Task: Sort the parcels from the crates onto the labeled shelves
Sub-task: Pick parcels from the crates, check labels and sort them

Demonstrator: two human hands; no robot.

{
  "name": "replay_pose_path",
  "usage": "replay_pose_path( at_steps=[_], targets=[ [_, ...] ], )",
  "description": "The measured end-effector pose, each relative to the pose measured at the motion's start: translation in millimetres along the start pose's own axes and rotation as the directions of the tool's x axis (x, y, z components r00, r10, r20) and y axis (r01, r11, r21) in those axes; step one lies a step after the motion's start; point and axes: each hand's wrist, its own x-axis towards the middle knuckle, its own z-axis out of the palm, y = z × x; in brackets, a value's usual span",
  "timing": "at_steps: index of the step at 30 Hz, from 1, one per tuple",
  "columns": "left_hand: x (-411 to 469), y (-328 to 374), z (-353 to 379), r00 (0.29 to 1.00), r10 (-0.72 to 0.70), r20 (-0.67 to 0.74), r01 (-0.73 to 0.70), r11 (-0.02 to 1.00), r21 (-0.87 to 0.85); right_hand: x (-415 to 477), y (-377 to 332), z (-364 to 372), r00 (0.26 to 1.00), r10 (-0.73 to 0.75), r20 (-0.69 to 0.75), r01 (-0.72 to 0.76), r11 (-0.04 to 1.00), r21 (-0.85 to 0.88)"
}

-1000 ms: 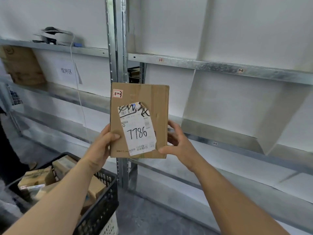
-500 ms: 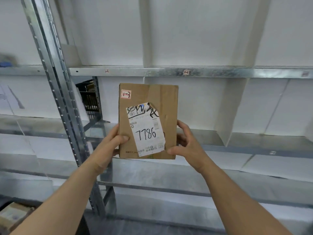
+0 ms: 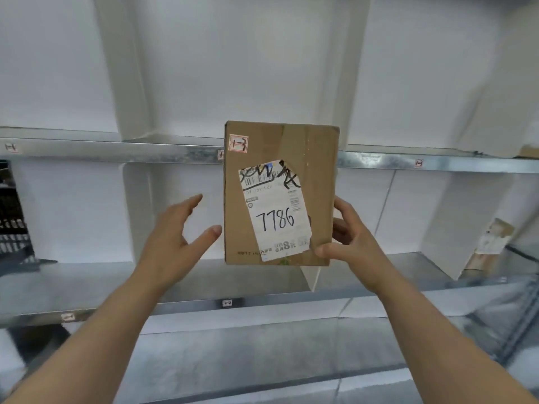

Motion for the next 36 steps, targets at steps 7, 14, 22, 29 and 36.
replay_pose_path(
  at_steps=[7, 14, 22, 29, 36],
  targets=[
    [51, 40, 69, 0.977, 0.181, 0.111, -0.198, 0.964, 0.176, 6, 7, -77, 0.989, -0.042, -0.144, 0.031, 0.997, -0.073],
    [86, 104, 114, 0.950, 0.279, 0.141, -0.308, 0.914, 0.263, 9, 2, -150, 0.966, -0.100, -0.239, 0.080, 0.993, -0.088],
    [116, 186, 156, 0.923, 0.357, 0.145, -0.384, 0.817, 0.430, 39, -14, -252, 0.954, -0.197, -0.225, 0.183, 0.980, -0.084],
    [140, 231, 195, 0.894, 0.420, 0.157, -0.439, 0.752, 0.491, 72, -9, -324, 0.943, -0.248, -0.224, 0.230, 0.968, -0.100],
    [162, 259, 241, 0.911, 0.375, 0.170, -0.407, 0.758, 0.510, 114, 3, -363, 0.947, -0.248, -0.203, 0.232, 0.968, -0.096]
  ],
)
